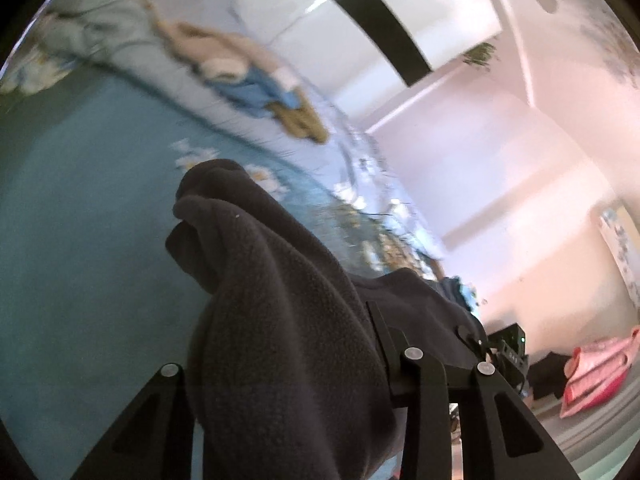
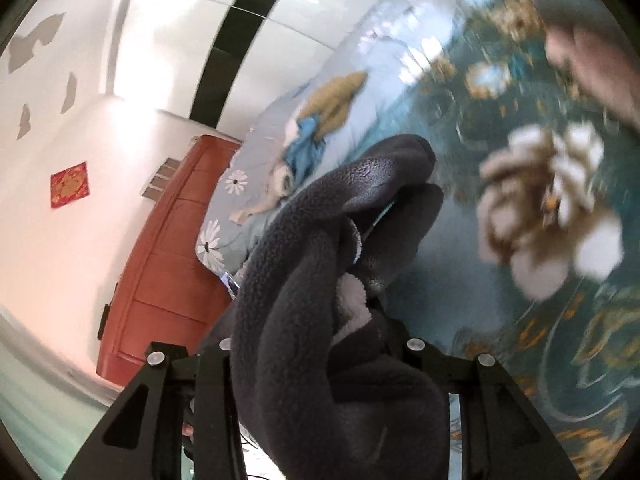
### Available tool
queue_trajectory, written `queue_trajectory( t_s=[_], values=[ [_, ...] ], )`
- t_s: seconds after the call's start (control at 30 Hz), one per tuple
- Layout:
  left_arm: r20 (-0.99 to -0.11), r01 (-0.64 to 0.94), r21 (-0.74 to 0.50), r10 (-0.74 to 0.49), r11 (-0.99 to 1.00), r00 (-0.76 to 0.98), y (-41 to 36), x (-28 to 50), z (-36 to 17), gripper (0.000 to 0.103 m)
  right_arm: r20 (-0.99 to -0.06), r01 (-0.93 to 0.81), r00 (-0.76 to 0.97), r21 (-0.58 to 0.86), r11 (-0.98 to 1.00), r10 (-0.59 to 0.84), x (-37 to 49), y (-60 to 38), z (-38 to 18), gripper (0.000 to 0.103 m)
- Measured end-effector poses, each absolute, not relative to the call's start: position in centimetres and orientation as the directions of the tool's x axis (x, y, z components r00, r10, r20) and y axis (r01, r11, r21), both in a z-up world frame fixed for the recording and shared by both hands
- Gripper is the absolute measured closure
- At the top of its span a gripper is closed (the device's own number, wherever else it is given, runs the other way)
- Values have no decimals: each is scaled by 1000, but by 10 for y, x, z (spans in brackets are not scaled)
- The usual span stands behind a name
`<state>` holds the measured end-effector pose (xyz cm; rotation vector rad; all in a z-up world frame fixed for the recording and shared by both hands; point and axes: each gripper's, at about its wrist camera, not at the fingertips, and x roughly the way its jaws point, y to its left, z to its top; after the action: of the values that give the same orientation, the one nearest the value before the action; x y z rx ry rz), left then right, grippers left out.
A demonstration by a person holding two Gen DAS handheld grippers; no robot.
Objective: Fold clothes
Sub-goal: 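Lift the folded hoodie with both grippers and carry it toward the pink stack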
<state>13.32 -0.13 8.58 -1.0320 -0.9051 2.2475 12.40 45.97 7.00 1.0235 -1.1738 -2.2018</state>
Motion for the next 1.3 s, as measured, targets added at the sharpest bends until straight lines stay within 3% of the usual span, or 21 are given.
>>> queue_trajectory(
  t_s=[0.37, 0.7, 1.03, 1.17, 1.3],
  values=[
    [-302, -431, -711, 795, -555, -526, 114, 103, 185, 65, -343, 145, -771, 726, -672, -537, 173, 569, 212, 60],
    [-309, -557, -686, 881, -467, -359, 285, 35, 213, 65, -432, -4, -822, 656, -755, -371, 195, 698, 265, 60],
    [-233, -633, -669, 919, -389, -317, 414, -9, 217, 65, -365, -70, -889, 704, -707, -276, 196, 824, 249, 60],
    [-232, -625, -670, 912, -401, -337, 427, -6, 173, 65, -347, -86, -895, 751, -654, -281, 190, 862, 202, 59],
    [-253, -565, -715, 905, -413, -342, 426, 6, 117, 65, -399, -170, -870, 793, -585, -288, 183, 885, 137, 59]
  ],
)
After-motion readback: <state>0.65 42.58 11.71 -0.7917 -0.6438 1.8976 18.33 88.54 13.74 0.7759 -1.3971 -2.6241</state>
